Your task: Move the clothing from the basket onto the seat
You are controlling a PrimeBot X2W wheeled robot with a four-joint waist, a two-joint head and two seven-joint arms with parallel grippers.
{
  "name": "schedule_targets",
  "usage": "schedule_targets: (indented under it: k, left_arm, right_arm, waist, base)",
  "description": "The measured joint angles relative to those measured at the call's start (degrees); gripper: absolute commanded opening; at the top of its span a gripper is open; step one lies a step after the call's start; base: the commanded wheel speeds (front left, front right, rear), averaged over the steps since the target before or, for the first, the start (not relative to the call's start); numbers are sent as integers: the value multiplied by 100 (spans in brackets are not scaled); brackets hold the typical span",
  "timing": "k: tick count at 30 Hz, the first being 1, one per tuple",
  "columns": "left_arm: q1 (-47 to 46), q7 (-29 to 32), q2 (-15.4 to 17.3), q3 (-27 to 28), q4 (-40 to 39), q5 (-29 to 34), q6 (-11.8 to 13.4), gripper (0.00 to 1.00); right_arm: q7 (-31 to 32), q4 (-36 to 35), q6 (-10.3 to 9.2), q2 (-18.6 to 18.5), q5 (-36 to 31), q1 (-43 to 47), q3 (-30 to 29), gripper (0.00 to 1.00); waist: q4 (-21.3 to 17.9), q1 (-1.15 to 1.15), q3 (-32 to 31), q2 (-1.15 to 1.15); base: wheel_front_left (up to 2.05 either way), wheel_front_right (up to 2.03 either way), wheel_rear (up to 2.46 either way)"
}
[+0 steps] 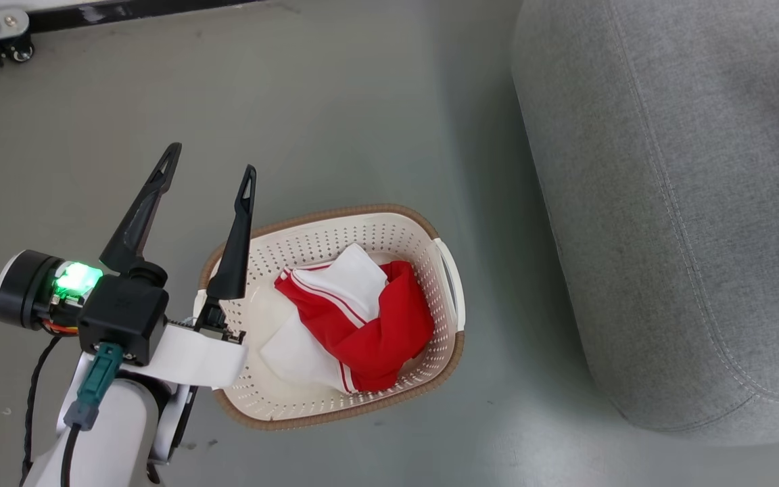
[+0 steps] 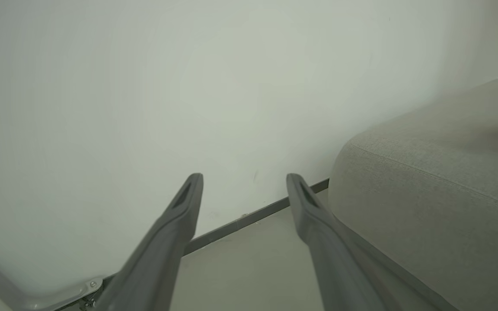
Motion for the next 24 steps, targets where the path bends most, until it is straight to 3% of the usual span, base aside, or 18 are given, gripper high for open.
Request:
schedule_targets:
  k: [9, 13, 16, 17, 18, 19, 21, 24]
  left_arm:
    - [-110, -1, 2, 32, 98, 13, -8, 100]
    - [-158, -13, -10, 44, 159, 12, -5, 100]
    - [-200, -36, -41, 45, 198, 12, -2, 100]
    - [-200, -40, -57, 44, 216, 12, 3, 100]
    - [-200, -79, -80, 45, 238, 11, 3, 100]
    - [-200, -81, -104, 44, 258, 9, 3, 100]
    - [-200, -88, -147, 37, 301, -10, 3, 100]
    - [-200, -134, -179, 27, 348, -12, 4, 100]
  right_arm:
    - [-126, 267, 1, 332, 32, 13, -125, 0]
    - [-129, 288, 1, 467, 166, 30, -125, 33]
    - [-127, 302, 1, 498, 192, 59, -9, 48]
    - [-126, 308, 1, 498, 200, 82, 41, 73]
    - [-125, 308, 1, 497, 203, 113, 91, 91]
    - [-116, 302, 1, 494, 203, 144, 164, 91]
    - [-83, 280, 1, 495, 203, 172, 314, 100]
    - [25, 215, 1, 495, 185, 172, 581, 100]
  waist:
    - [-86, 0, 191, 0]
    - [-133, 0, 212, 0]
    - [-161, 0, 194, 0]
    - [-171, 0, 187, 0]
    - [-182, 0, 180, 0]
    - [-193, 0, 173, 0]
    - [-215, 0, 157, 0]
    - [-249, 0, 130, 0]
  base:
    - [0, 0, 0]
    - [0, 0, 0]
    - [0, 0, 0]
    - [0, 0, 0]
    - [0, 0, 0]
    - [0, 0, 0]
    - [0, 0, 0]
    - [0, 0, 0]
